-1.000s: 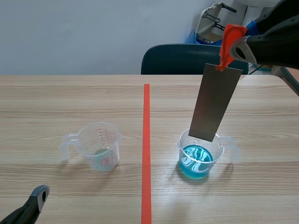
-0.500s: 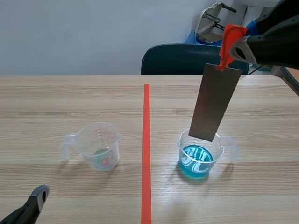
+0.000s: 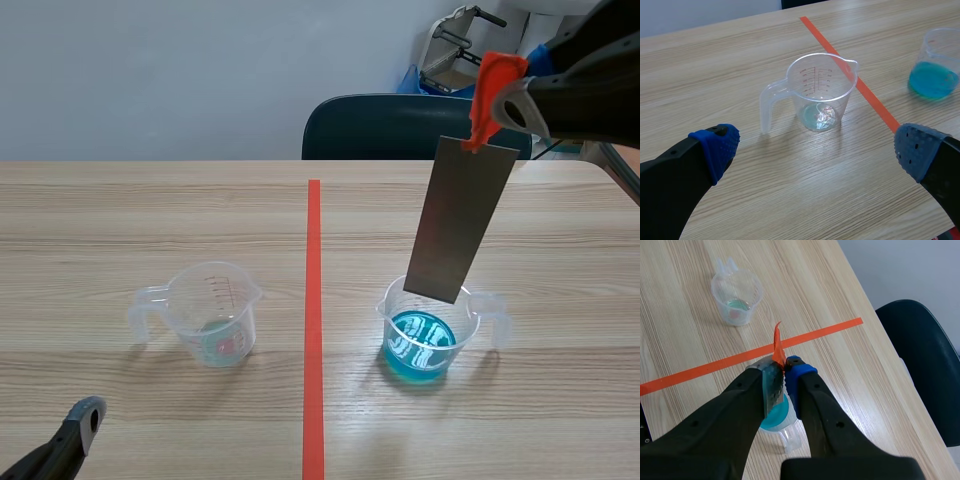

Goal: Do the redox reaction experiment

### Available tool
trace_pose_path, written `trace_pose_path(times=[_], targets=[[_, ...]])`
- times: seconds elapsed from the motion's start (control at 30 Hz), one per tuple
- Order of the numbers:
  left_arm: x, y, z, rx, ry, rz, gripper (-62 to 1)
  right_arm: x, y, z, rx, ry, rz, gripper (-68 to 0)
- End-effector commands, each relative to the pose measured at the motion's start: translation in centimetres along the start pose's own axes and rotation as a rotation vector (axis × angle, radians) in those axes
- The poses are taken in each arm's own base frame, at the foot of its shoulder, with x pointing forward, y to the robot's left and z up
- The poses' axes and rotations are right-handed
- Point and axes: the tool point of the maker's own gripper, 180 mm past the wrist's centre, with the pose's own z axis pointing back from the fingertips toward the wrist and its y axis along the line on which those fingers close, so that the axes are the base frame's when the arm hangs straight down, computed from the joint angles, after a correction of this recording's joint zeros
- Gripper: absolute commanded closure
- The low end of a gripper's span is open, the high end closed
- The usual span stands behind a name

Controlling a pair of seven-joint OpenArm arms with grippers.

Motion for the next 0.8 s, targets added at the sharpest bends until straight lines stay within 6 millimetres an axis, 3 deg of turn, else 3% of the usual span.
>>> trace_pose_path(times=[0.0,0.4,0.77], targets=[[0.9,-0.3,-0.2,-0.005,-0.035,0.008,-62.3,0.6,-0.4,0.3,-0.013,-0.013,0.024,-0.8],[0.9,-0.3,-0.2,-0.005,-0.034,0.008,-62.3,1.6,-0.2,-0.4,0.009,-0.041,0.059,-0.8],[0.9,-0.3,-0.2,-0.006,-0.035,0.008,-62.3,3.9,0.6,-3.2,0.060,-0.120,0.102,-0.8]])
